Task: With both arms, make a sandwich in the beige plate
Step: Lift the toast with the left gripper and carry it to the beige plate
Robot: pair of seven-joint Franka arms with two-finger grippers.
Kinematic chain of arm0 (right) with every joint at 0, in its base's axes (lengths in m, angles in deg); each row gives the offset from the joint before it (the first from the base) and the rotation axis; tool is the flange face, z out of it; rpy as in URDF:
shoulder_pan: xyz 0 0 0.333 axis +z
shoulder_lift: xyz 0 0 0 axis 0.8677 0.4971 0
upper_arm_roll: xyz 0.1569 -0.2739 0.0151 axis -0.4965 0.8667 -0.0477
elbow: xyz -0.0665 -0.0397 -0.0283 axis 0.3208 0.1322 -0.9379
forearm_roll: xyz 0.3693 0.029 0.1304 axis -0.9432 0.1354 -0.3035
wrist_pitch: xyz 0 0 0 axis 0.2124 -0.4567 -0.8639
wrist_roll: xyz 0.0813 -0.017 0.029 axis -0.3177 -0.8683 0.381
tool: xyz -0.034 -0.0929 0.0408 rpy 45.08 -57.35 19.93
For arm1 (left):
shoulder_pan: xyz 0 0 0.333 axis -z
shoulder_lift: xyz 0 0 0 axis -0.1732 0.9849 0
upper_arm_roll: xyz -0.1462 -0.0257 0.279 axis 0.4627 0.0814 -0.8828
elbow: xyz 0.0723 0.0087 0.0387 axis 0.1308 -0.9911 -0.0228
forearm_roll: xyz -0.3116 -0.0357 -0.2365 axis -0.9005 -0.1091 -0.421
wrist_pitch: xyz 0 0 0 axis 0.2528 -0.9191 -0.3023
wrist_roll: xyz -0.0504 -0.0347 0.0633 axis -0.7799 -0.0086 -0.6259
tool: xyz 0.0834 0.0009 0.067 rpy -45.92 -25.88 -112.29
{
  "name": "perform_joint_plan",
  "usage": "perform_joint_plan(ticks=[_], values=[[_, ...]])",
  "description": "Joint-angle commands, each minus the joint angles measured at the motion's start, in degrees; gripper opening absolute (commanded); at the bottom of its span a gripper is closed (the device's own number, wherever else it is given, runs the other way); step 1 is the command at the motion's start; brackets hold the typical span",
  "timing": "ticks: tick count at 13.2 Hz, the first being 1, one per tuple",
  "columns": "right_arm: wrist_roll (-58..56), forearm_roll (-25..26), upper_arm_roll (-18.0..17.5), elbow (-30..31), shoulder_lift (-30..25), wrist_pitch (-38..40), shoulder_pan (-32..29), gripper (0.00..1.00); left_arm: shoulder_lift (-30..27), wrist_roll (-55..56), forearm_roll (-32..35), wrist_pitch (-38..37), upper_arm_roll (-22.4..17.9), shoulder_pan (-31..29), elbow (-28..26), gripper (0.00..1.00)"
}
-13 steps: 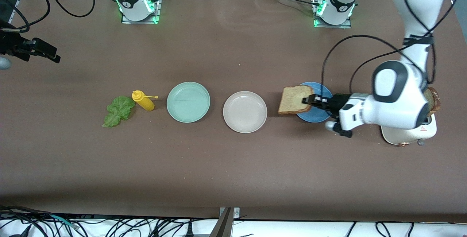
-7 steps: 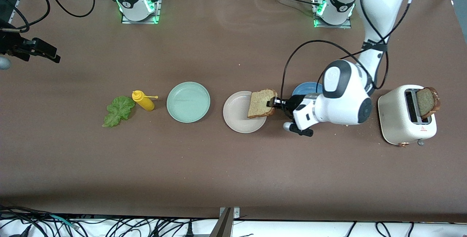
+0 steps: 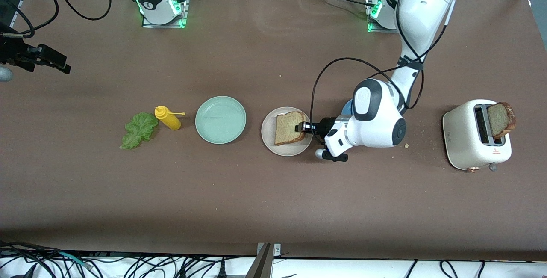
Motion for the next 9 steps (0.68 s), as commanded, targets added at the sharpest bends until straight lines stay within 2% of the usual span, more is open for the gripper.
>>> perform_joint_plan(ticks=[1, 4, 5, 6, 7, 9], values=[[-0.2, -0.5, 0.0, -1.3, 0.4, 1.2, 0.0, 1.0, 1.4, 0.5, -2.3, 0.9, -0.7, 1.4, 0.9, 0.0], [-0.2, -0.5, 0.0, -1.3, 0.4, 1.2, 0.0, 1.0, 2.6, 0.4, -2.3, 1.5, -0.7, 1.3, 0.3, 0.0], [-0.2, -0.5, 0.0, -1.3, 0.4, 1.2, 0.0, 1.0, 3.0, 0.2, -2.2, 1.7, -0.7, 1.1, -0.3, 0.31], [-0.4, -0.5, 0.0, -1.3, 0.4, 1.2, 0.0, 1.0, 3.5, 0.0, -1.9, 1.8, -0.8, 0.9, -0.4, 0.76], [-0.5, -0.3, 0.0, -1.3, 0.5, 1.2, 0.0, 1.0, 3.5, 0.3, -1.5, 1.7, -0.9, 0.8, -0.5, 1.0], [-0.4, -0.4, 0.0, -1.3, 0.5, 1.2, 0.0, 1.0, 3.5, 0.4, -1.3, 1.7, -1.1, 0.8, -0.9, 1.0]])
